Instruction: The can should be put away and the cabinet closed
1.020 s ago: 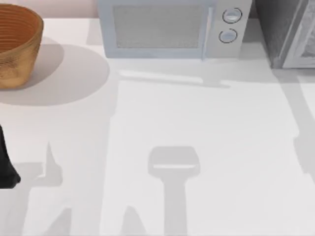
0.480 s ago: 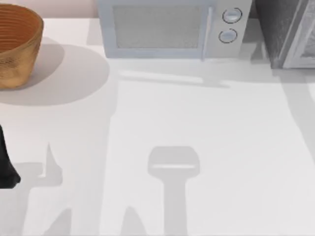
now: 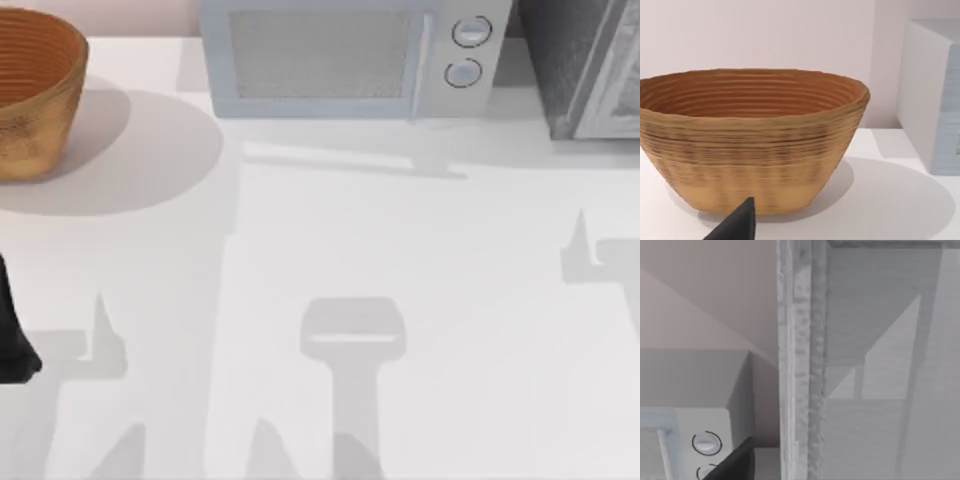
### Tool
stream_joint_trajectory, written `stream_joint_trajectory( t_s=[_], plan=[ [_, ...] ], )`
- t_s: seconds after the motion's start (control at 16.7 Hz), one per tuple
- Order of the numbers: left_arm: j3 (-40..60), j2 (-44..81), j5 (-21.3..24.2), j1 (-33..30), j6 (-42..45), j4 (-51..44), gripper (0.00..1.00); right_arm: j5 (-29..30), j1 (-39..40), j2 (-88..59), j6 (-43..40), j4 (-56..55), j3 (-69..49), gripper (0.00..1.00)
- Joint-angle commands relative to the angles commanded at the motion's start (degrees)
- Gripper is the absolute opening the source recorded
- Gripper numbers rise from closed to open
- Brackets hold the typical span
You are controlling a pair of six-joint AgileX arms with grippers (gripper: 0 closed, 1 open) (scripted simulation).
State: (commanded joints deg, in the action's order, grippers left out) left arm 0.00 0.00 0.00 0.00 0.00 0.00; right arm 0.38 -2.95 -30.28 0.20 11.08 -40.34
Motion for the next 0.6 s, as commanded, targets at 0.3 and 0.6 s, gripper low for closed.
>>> stream_joint_trajectory(
  t_s=[0.3,0.6],
  plan=[
    [0.0,0.0,0.0,0.0,0.0,0.0,1.00,-0.5,1.5,20.3,0.1,-7.0,27.2,1.00],
    [0.0,0.0,0.0,0.0,0.0,0.0,1.00,-0.4,2.9,29.8,-0.2,-10.8,39.7,1.00]
  ],
)
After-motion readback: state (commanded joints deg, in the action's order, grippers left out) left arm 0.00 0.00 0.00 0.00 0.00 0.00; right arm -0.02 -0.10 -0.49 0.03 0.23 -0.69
